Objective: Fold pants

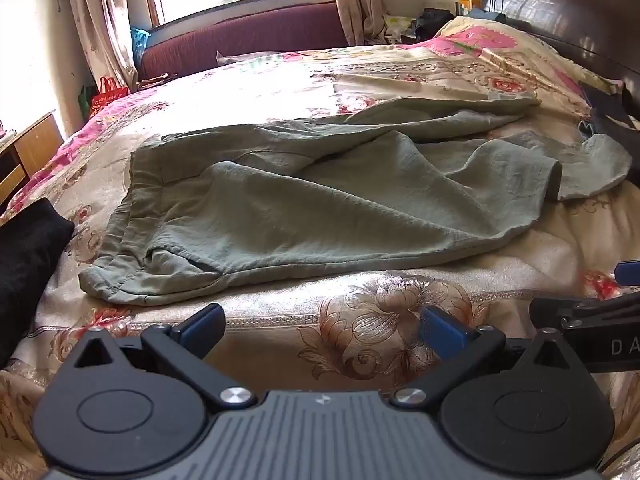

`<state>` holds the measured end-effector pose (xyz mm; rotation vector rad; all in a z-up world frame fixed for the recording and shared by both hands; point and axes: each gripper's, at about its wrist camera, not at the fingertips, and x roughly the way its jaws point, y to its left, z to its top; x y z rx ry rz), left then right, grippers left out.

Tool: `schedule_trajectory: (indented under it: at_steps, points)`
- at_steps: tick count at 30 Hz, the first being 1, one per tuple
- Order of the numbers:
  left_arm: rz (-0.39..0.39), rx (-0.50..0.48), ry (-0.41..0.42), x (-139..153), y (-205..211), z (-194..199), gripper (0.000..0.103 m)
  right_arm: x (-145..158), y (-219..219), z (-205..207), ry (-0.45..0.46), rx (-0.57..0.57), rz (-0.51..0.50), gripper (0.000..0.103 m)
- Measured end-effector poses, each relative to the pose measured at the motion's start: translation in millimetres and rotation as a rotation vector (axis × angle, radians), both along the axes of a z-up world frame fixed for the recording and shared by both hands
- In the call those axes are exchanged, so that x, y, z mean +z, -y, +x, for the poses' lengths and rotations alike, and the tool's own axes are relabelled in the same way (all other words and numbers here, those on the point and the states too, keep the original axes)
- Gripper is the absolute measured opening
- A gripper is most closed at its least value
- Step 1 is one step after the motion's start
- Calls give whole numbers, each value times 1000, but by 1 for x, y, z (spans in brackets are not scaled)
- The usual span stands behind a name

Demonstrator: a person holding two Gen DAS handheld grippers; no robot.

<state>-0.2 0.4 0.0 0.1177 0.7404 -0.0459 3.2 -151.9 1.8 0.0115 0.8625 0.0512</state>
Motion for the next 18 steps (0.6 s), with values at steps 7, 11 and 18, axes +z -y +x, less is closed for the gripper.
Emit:
schedule_trajectory:
  at_steps: [7, 11, 18]
  points:
    - [1, 1, -6, -3, -3, 4, 103, 0, 0, 0, -6, 0, 4, 100]
    - [4, -1, -7, -2, -3, 1, 103, -1, 1, 1, -6, -1, 3, 100]
    - [16, -3, -3, -1, 2, 0, 103, -1, 2, 2, -8, 0, 4, 100]
